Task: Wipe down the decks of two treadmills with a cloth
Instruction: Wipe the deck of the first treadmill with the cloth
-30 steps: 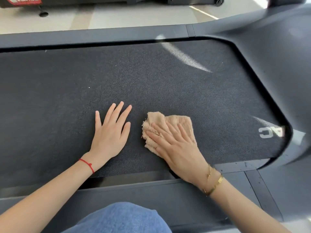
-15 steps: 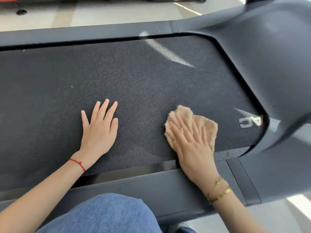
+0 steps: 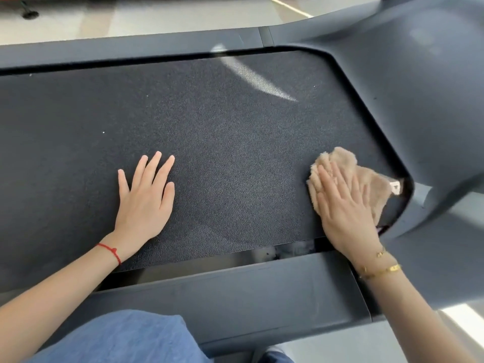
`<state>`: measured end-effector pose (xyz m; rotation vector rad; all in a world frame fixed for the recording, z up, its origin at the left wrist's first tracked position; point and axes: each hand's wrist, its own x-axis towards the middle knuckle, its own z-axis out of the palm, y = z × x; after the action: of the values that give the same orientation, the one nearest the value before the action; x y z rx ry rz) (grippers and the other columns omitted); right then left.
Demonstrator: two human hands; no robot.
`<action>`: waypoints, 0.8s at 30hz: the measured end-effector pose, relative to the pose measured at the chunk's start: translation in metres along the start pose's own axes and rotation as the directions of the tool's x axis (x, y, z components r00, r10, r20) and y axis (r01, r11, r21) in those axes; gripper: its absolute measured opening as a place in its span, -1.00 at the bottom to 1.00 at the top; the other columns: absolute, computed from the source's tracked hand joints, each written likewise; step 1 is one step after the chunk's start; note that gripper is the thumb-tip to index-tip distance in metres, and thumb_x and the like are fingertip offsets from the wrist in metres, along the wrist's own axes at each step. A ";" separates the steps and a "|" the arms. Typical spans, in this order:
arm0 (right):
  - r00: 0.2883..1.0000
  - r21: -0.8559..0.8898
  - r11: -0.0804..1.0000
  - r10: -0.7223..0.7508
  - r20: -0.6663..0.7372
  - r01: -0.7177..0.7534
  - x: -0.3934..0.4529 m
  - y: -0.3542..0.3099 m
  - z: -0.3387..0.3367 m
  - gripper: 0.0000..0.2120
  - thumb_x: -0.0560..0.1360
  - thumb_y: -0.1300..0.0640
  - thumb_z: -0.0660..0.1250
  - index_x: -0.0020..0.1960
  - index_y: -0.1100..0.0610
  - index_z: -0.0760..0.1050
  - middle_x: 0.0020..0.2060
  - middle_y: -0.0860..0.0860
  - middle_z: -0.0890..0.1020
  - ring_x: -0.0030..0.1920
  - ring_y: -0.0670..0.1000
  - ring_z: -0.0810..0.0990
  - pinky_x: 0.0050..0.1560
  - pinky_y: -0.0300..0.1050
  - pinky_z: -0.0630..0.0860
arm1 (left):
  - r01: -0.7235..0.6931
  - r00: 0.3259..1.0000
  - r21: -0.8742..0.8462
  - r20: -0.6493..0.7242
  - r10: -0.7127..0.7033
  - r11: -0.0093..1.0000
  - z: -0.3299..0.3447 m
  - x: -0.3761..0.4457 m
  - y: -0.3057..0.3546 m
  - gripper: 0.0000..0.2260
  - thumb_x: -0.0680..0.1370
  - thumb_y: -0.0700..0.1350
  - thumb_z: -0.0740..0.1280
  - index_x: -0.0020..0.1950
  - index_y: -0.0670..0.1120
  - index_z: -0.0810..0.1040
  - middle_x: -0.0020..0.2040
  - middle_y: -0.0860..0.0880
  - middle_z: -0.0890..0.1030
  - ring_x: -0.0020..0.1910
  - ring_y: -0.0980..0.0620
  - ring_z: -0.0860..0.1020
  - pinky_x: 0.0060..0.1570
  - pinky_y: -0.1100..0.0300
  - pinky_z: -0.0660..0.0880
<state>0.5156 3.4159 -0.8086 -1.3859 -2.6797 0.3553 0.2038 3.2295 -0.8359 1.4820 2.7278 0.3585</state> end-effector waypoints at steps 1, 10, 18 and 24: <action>0.995 0.016 0.995 -0.095 0.024 0.095 -0.006 -0.011 0.000 -0.51 0.66 -0.05 -0.08 0.58 -0.11 -0.01 0.58 -0.15 -0.06 0.58 -0.03 -0.16 0.55 0.11 -0.19 | 0.001 1.000 0.000 0.003 -0.001 1.000 0.000 0.001 0.000 -0.53 0.67 -0.04 0.08 0.60 0.04 0.13 0.60 -0.02 0.14 0.60 -0.04 0.01 0.49 -0.32 -0.08; 0.716 0.161 0.732 -0.681 0.151 0.662 0.008 -0.095 0.016 -0.49 0.67 0.14 0.06 0.58 -0.03 0.03 0.58 -0.11 0.01 0.58 -0.04 -0.10 0.51 0.15 -0.03 | 0.011 0.999 -0.026 0.050 -0.010 1.000 -0.007 0.000 -0.002 -0.53 0.69 0.00 0.00 0.61 0.07 0.07 0.62 0.05 0.05 0.60 0.01 -0.08 0.52 -0.23 -0.13; 0.634 0.166 0.644 -0.765 0.116 0.747 0.056 -0.093 0.017 -0.52 0.65 0.00 0.12 0.56 -0.07 0.14 0.57 -0.12 0.10 0.57 -0.04 -0.02 0.50 0.24 0.00 | -0.021 0.996 -0.016 0.081 0.022 1.000 -0.020 -0.020 -0.029 -0.52 0.68 0.04 0.00 0.61 0.08 0.06 0.62 0.07 0.04 0.60 0.05 -0.07 0.53 -0.24 -0.11; 0.349 0.294 0.394 -0.916 0.196 0.871 0.008 -0.145 0.031 -0.54 0.68 0.09 0.06 0.57 0.06 0.12 0.57 -0.07 0.09 0.58 -0.04 -0.08 0.54 0.16 -0.06 | 0.010 0.998 -0.035 0.057 -0.008 0.999 -0.023 -0.027 -0.048 -0.52 0.68 0.01 0.03 0.61 0.06 0.09 0.62 0.06 0.06 0.60 0.05 -0.04 0.53 -0.23 -0.10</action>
<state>0.3898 3.3364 -0.8023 0.4138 -3.0646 0.6428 0.1762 3.1772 -0.8264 1.4473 2.6692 0.3565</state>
